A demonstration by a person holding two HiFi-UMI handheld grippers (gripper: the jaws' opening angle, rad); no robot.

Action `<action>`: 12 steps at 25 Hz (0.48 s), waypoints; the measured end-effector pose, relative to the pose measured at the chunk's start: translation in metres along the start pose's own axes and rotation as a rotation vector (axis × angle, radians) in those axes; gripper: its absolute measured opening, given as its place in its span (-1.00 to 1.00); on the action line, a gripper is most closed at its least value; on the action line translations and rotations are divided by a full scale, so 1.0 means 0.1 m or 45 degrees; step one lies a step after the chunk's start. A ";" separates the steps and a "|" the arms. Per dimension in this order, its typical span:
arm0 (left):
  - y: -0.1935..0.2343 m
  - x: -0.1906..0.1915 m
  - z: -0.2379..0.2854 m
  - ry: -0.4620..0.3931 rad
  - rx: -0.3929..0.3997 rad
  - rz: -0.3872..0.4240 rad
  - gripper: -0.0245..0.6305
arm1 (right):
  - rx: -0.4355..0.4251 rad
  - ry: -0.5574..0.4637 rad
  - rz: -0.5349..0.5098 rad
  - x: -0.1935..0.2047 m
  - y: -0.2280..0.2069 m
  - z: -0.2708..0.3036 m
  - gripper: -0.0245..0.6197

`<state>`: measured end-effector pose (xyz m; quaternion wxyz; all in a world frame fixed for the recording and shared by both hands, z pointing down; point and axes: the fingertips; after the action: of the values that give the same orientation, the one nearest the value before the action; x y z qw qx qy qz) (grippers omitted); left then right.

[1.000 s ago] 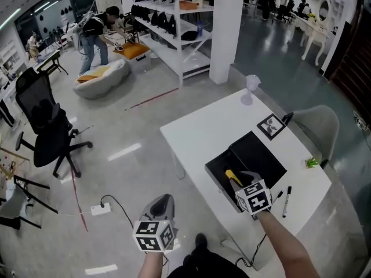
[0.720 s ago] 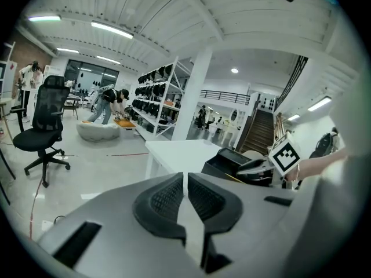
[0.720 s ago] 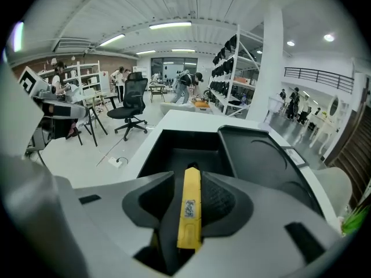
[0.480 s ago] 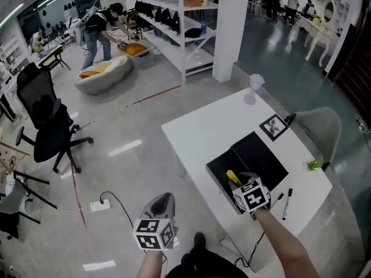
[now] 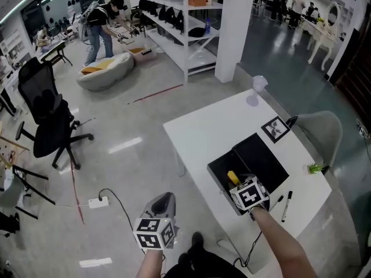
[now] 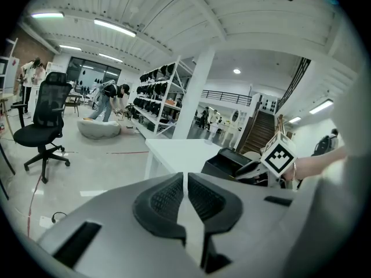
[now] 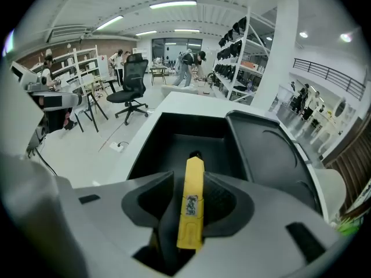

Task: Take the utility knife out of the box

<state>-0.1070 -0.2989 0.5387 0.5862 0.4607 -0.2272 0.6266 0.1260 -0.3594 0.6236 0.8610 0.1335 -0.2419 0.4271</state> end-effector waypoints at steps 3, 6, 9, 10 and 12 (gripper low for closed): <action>0.02 0.01 0.00 -0.002 -0.004 -0.009 -0.85 | -0.001 0.051 0.006 0.04 0.02 0.06 -0.45; 0.04 0.02 -0.01 -0.003 -0.006 -0.021 -0.85 | -0.011 0.102 0.008 0.03 0.05 0.09 -0.39; 0.08 0.03 -0.02 -0.005 -0.010 -0.032 -0.85 | 0.012 0.124 0.030 0.00 0.03 0.11 -0.35; 0.09 0.03 -0.03 -0.005 -0.011 -0.036 -0.85 | 0.020 0.122 0.042 -0.01 0.02 0.12 -0.33; 0.10 0.04 -0.05 -0.003 -0.012 -0.043 -0.85 | 0.014 0.113 0.069 -0.01 0.02 0.13 -0.32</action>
<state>-0.1179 -0.2949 0.5422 0.5986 0.4622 -0.2231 0.6151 0.1199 -0.3648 0.6345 0.8583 0.1127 -0.2046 0.4569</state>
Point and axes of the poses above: the fingertips, and each gripper's own axes: z forward along the fingers, y to its left, x out of its underside, and after that the axes turned 6 degrees about -x, right-handed
